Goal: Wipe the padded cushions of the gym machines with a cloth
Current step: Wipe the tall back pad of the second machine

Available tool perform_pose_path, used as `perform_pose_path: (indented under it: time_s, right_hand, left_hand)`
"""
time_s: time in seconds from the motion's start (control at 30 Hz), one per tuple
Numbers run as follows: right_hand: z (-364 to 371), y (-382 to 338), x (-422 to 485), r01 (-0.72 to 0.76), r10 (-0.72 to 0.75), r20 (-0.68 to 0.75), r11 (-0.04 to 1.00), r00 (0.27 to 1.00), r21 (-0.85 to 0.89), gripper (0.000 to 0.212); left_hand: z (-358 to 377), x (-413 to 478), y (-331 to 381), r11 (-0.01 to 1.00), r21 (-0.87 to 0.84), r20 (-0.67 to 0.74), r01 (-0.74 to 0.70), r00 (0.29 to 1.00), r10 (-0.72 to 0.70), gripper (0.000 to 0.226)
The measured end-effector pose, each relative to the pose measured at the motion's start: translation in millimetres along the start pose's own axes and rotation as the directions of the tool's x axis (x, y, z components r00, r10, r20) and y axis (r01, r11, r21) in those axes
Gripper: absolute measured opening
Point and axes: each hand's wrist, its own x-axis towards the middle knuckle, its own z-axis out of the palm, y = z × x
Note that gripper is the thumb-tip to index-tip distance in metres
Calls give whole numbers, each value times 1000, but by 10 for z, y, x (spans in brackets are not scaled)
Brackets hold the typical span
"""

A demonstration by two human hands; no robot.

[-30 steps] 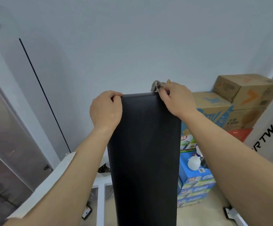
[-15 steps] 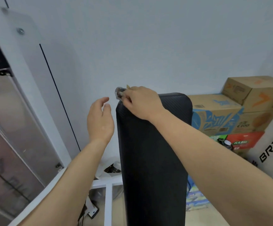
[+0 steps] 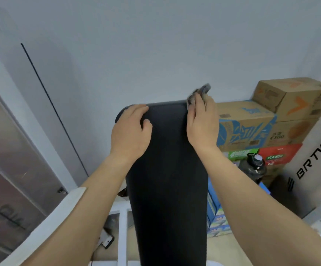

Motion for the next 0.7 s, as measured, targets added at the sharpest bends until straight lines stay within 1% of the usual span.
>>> perform_pose_path:
  time_s: [0.07, 0.1, 0.17, 0.2, 0.23, 0.3, 0.33, 0.37, 0.4, 0.43, 0.47, 0.5, 0.53, 0.63, 0.7]
  right_hand:
    - [54, 90, -388, 141, -140, 8, 989, 990, -46, 46]
    - [91, 153, -620, 230, -228, 37, 971, 973, -60, 49]
    - [175, 326, -1156, 398, -385, 123, 910, 915, -112, 53]
    - [224, 439, -1461, 487, -462, 179, 863, 869, -134, 56]
    - [264, 538, -1772, 583, -541, 254, 800, 802, -138, 60]
    - [276, 663, -2257, 755, -659, 429, 650, 618, -88, 66]
    - [257, 687, -2359, 809, -690, 492, 585, 531, -52, 68]
    - [229, 683, -2344, 844, -710, 530, 537, 463, -19, 69]
    - [207, 649, -2243, 869, -727, 550, 496, 412, 4, 68]
    - [189, 580, -2091, 887, -745, 550, 462, 376, 19, 65]
    - [173, 485, -1900, 898, -764, 532, 440, 364, 18, 60]
    - [162, 363, -1679, 899, -774, 506, 438, 380, -4, 55]
    - [161, 216, -1438, 889, -777, 467, 456, 421, -43, 52]
    - [212, -310, -794, 801, -736, 321, 575, 596, -168, 49]
    - [261, -563, -577, 747, -702, 255, 637, 665, -191, 49]
  left_hand:
    - [19, -206, -78, 999, 16, 12, -41, 999, 40, 49]
    - [55, -351, -136, 998, 37, -16, -54, 998, 54, 49]
    - [168, -673, -290, 997, 55, -84, -45, 995, 49, 44]
    - [234, -835, -375, 998, 55, -89, -25, 996, 30, 39]
    - [298, -982, -464, 999, 54, -68, 0, 998, 4, 34]
    - [390, -1210, -628, 997, 65, 3, 45, 999, -46, 28]
    - [411, -1291, -692, 996, 74, 27, 59, 998, -61, 27]
    - [409, -1350, -735, 994, 82, 35, 70, 997, -73, 25]
    - [390, -1381, -763, 993, 89, 32, 80, 996, -83, 24]
    - [361, -1392, -778, 992, 89, 24, 93, 995, -96, 24]
    - [327, -1385, -782, 991, 79, 12, 111, 994, -112, 23]
    - [297, -1365, -783, 990, 61, -3, 130, 992, -130, 23]
    - [275, -1343, -786, 989, 41, -21, 145, 989, -144, 22]
    - [258, -1281, -806, 986, -7, -59, 168, 984, -168, 22]
    - [267, -1293, -839, 980, -39, -83, 193, 977, -196, 21]
